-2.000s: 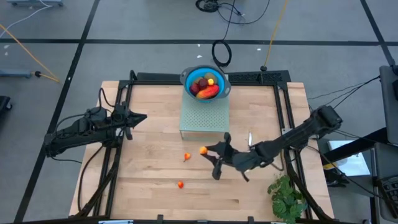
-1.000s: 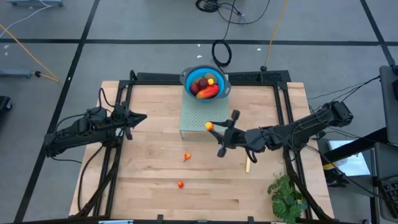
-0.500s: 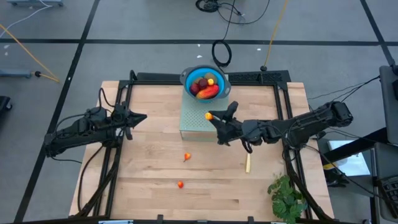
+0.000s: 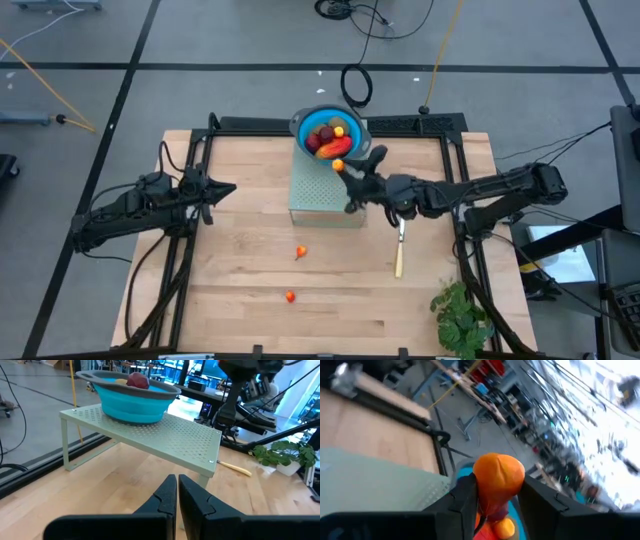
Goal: Pick & Place Fruit
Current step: Put the peach into the blue strainer bowl on the shelf
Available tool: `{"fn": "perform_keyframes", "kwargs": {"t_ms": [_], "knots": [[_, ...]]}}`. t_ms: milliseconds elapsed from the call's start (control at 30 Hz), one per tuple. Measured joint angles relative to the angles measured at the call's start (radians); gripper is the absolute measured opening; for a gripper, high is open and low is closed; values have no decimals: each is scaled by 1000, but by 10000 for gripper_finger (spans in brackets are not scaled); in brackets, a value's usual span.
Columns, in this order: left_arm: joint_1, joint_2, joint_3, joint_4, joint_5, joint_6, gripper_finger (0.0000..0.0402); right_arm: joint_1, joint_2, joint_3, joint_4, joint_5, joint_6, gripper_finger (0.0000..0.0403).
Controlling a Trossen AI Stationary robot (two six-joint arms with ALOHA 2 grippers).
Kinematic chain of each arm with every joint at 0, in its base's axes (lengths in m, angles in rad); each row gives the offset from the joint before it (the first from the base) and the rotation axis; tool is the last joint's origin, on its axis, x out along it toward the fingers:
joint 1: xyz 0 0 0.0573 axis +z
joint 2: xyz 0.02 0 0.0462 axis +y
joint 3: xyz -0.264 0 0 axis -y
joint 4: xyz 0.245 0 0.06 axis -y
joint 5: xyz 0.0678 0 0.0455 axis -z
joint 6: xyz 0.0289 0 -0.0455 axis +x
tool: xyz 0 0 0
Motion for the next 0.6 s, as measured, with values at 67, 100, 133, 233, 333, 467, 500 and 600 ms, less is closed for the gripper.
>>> {"fn": "perform_keyframes", "kwargs": {"t_ms": [67,100,133,233,333,467,500,600], "knots": [[0,0,0,0,0,-15,17,-30,-4,0,18,-4,47,121],[0,0,0,0,1,-26,17,-45,-10,0,18,-7,59,121],[0,0,0,0,0,-33,17,-63,-14,0,20,-16,71,121],[0,0,0,0,0,-63,17,-126,-29,1,14,-108,133,121],[0,0,0,0,-7,-81,17,-195,-38,1,21,-201,211,121],[0,0,0,0,-37,-82,17,-284,-47,1,15,-292,319,121],[0,0,0,0,-46,-83,17,-308,-48,1,17,-323,351,121],[0,0,0,0,-69,-85,17,-372,-47,1,16,-390,467,121]]}}
